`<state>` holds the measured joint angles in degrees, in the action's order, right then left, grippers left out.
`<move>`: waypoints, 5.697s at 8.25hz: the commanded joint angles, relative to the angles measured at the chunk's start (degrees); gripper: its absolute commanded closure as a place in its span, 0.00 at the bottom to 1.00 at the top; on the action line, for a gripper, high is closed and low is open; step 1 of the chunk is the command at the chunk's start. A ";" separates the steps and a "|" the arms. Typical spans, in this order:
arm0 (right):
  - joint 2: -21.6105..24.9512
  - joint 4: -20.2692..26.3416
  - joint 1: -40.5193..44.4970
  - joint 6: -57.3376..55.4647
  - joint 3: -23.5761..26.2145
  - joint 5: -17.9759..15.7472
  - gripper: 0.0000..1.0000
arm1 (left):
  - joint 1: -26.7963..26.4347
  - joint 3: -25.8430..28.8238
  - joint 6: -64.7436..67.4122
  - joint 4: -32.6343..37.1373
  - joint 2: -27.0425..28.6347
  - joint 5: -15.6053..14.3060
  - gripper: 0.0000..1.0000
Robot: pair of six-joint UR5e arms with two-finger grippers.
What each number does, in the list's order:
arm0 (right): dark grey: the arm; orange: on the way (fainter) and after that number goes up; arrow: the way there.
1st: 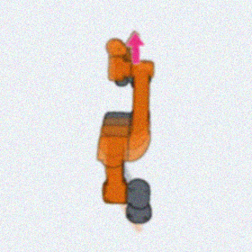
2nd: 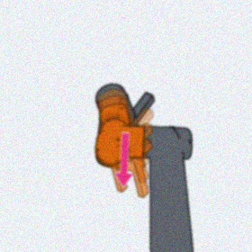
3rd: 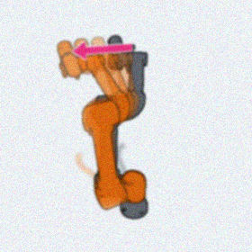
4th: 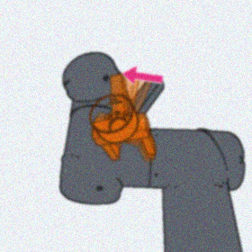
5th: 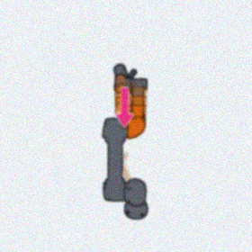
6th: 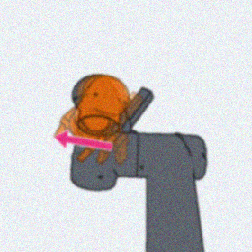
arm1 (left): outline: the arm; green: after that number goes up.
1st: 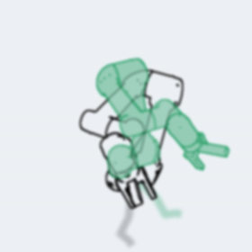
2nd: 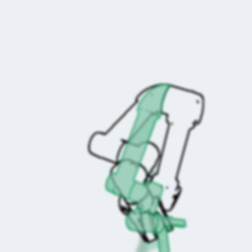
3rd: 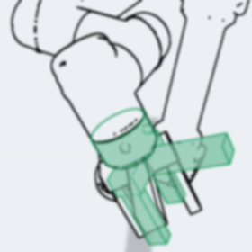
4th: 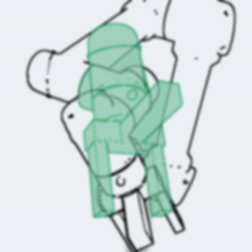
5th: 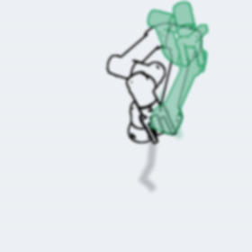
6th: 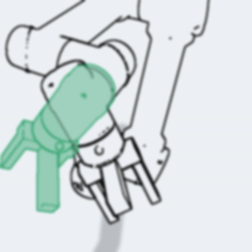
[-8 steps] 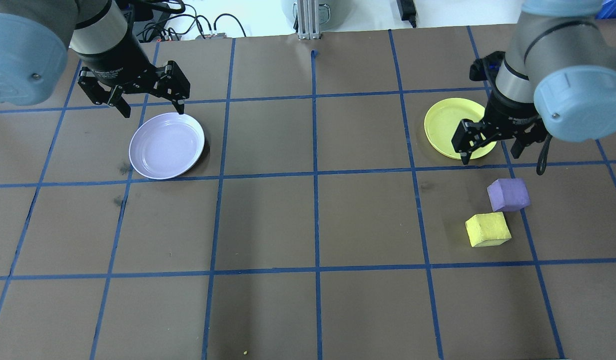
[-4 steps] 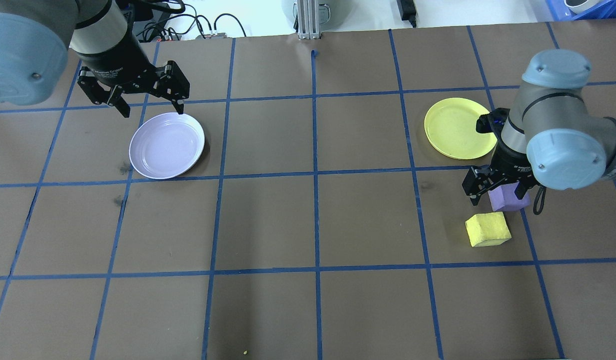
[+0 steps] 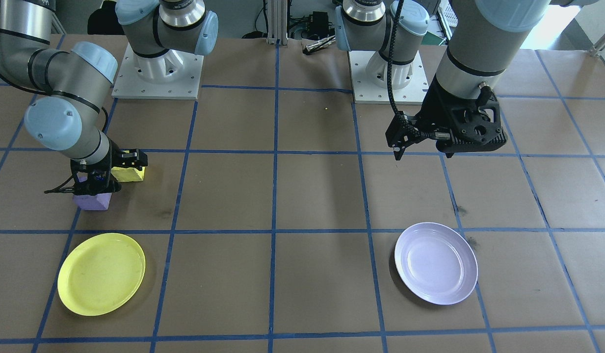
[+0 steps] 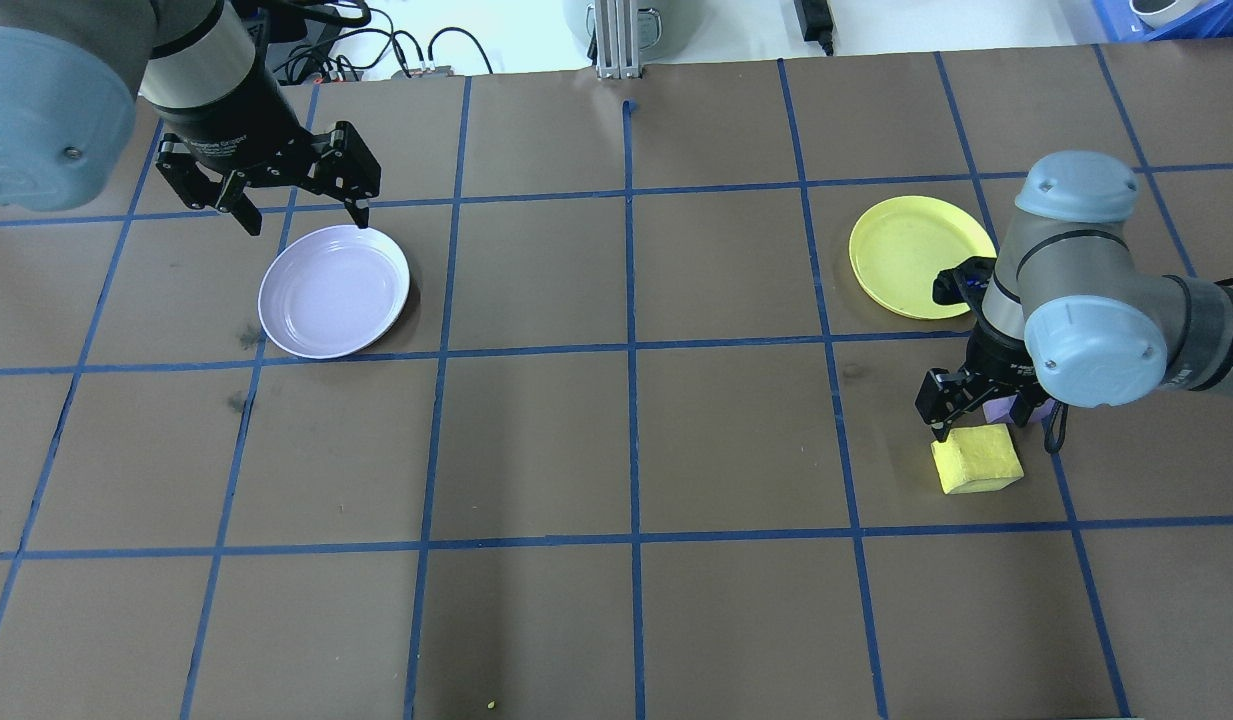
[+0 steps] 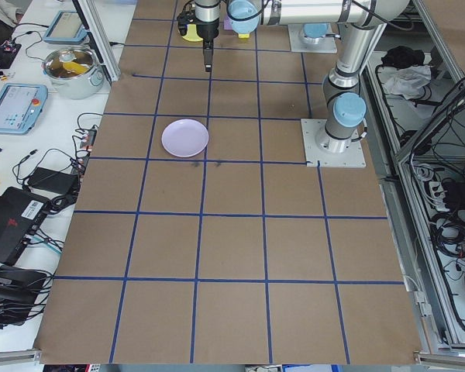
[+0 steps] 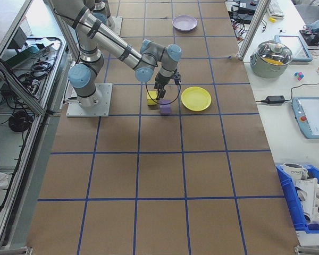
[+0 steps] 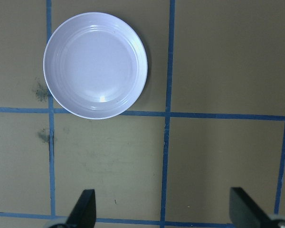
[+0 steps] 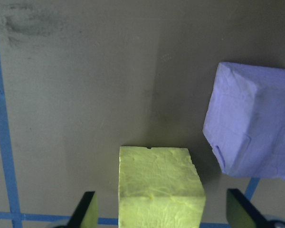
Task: Sort blocks by color into plates
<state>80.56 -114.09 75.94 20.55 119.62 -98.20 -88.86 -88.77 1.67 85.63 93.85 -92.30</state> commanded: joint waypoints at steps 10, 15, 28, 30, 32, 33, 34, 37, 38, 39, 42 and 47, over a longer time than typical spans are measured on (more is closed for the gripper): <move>-3.91 13.19 0.00 -6.31 -15.70 0.99 0.38 | 0.00 0.09 -0.09 -0.02 0.01 -0.25 0.00; -20.85 15.57 1.48 -8.14 -37.07 5.30 0.37 | 0.00 0.00 -0.09 -0.02 -0.07 -0.25 0.00; -10.87 13.18 -6.41 8.72 -21.70 1.09 0.00 | 0.00 0.00 -0.09 -0.02 0.01 -0.43 0.00; -11.12 1.98 -6.59 8.63 -11.38 1.35 0.00 | 0.00 0.00 -0.09 -0.02 0.01 -0.43 0.00; -10.77 6.48 -6.51 8.11 -13.70 2.13 0.00 | 0.00 0.00 -0.09 -0.02 0.01 -0.25 0.00; -11.03 6.51 -6.51 9.15 -13.37 1.27 0.05 | 0.00 0.00 0.00 -0.02 0.01 -0.25 0.00; -10.95 6.86 -6.51 10.99 -13.19 0.91 0.25 | 0.00 0.00 0.00 -0.02 0.01 -0.34 0.00; -11.30 7.04 -6.51 10.48 -12.93 1.00 0.56 | 0.09 0.00 -0.09 -0.11 0.01 -0.25 0.00; -10.78 7.65 -6.51 9.96 -13.53 1.00 0.56 | 0.09 0.00 -0.09 -0.11 0.01 -0.25 0.00; -9.73 11.57 -6.33 6.91 -15.54 2.04 0.56 | 0.09 0.00 -0.09 -0.02 0.01 -0.34 0.00; -5.51 18.29 1.80 -8.62 -19.16 8.46 0.55 | 0.09 -0.09 -0.17 -0.11 -0.16 -0.43 0.00; -6.90 13.48 26.85 -40.97 -24.43 19.42 0.54 | 0.09 -0.18 -0.17 -0.02 -0.16 -0.43 0.00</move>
<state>74.32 -97.65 93.88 -8.94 97.38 -83.25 -88.77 -88.86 1.50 85.52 93.72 -92.69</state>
